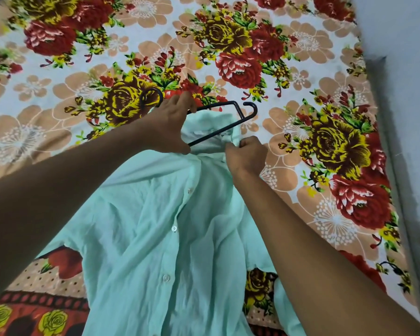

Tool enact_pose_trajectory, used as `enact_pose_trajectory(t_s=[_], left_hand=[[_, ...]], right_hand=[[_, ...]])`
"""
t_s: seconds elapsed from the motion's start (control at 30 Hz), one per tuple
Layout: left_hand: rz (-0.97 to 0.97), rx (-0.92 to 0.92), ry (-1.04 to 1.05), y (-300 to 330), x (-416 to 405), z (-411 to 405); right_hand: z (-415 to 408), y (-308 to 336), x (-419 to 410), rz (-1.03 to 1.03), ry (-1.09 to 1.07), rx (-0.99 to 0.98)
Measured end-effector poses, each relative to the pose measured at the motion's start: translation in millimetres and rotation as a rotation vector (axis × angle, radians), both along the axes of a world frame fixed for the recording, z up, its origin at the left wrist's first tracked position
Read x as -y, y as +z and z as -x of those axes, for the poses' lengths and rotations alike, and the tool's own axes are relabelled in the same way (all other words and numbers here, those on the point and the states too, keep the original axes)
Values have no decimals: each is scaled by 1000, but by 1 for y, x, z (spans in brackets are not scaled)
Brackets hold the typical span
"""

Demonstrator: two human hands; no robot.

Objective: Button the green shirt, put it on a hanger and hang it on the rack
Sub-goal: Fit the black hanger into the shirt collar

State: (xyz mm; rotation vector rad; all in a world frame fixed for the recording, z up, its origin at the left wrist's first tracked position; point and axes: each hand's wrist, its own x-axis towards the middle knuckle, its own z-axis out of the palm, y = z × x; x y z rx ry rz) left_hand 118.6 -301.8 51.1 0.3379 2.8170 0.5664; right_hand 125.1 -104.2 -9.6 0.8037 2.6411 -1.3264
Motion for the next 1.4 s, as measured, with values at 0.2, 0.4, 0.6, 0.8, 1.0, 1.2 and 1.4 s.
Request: enact_pose_trajectory(t_s=[0.2,0.4,0.6,0.8,1.0,1.2,1.4], left_hand=[[78,59,-35,1,-2,0],[167,44,-60,-3,-3,-1],[180,8,-125,1,0,1],[60,-177,-164,-6,10,-3],[48,-396,-158,-7,6,-10],[167,-511,-192,-1,-8,-8],[21,-410,-265,-5,-26,-9]], right_hand=[[-1,7,-17,612,-335,23],[14,25,-43,638,-268,46],[23,46,-53,625,-186,76],[40,55,-66,686,-38,158],[41,67,-75,577,72,81],[34,75,-62,545,28,-102],[23,75,-17,1036,139,-80]])
